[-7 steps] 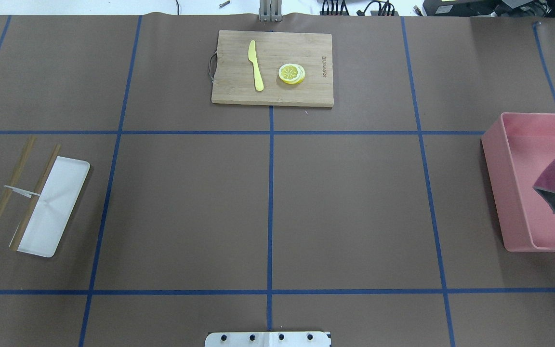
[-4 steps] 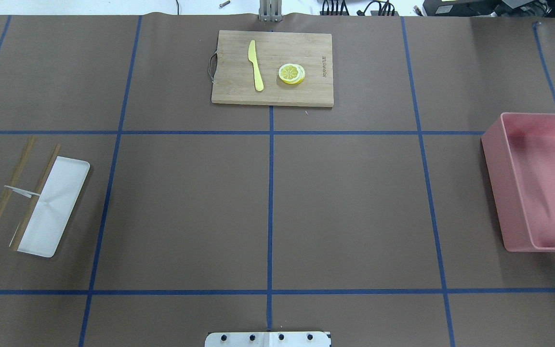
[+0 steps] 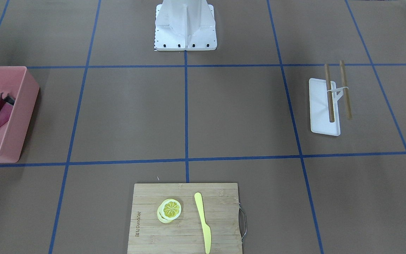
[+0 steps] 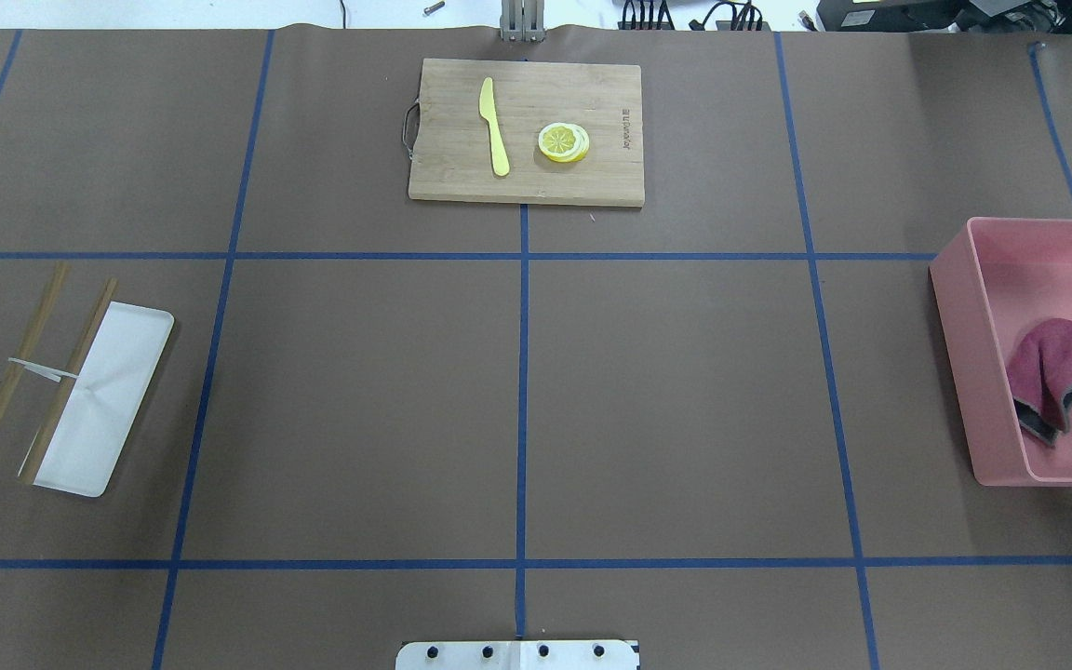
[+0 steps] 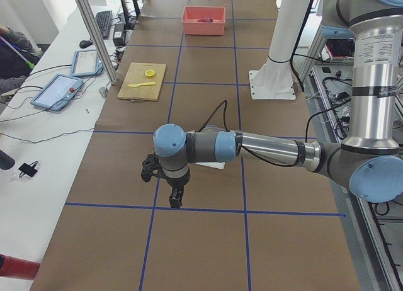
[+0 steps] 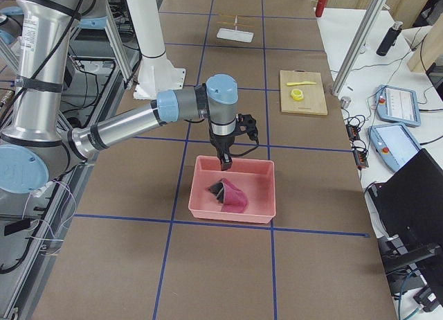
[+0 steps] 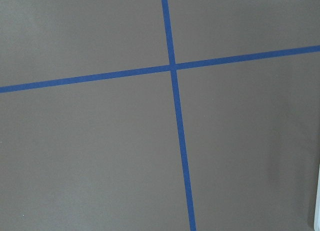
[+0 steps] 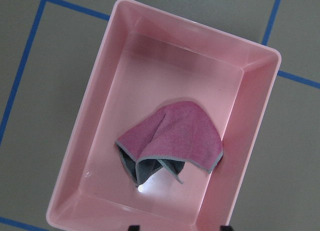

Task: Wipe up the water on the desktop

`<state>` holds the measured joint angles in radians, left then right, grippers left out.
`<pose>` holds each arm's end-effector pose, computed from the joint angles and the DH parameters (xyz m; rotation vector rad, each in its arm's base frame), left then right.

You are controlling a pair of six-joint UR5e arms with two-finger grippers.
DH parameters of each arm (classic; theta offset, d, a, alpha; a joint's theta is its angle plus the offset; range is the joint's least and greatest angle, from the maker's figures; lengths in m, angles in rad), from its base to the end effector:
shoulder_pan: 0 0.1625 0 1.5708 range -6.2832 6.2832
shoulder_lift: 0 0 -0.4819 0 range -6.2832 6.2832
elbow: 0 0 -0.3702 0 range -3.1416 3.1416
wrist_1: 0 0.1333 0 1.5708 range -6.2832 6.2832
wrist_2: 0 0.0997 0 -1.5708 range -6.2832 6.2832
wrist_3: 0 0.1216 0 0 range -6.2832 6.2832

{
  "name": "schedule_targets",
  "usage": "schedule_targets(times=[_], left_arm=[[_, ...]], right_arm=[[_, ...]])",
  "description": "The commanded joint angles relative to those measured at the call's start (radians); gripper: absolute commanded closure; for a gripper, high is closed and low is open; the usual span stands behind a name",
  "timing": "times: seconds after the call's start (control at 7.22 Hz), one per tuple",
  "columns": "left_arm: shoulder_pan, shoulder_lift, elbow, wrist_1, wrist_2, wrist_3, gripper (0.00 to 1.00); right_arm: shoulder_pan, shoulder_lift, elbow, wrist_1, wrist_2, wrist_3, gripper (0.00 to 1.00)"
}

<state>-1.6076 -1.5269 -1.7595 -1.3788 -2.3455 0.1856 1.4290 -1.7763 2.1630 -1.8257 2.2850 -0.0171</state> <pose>-0.0644 -0.4386 0.6820 0.0414 0.7753 0.1230 0.0029 -0.3595 0.5726 0.0816 -0.7208 -0.1989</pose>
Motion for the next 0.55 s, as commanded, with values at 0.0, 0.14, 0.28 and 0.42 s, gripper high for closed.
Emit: schedule_targets(times=[0.0,0.14,0.28,0.42], left_arm=[[0.000,0.001,0.000,0.003,0.000,0.000,0.01],[0.000,0.002,0.000,0.001,0.000,0.000,0.01],[0.000,0.004,0.000,0.001,0.000,0.002,0.01],[0.000,0.005,0.000,0.000,0.000,0.002,0.01]], right_arm=[[0.001,-0.012,-0.148,0.110,-0.010,0.105,0.00],[0.002,-0.032,-0.228,0.229,-0.007,0.114,0.00],[0.019,-0.037,-0.229,0.253,-0.009,0.117,0.00],[0.027,-0.073,-0.236,0.259,-0.009,0.112,0.00]])
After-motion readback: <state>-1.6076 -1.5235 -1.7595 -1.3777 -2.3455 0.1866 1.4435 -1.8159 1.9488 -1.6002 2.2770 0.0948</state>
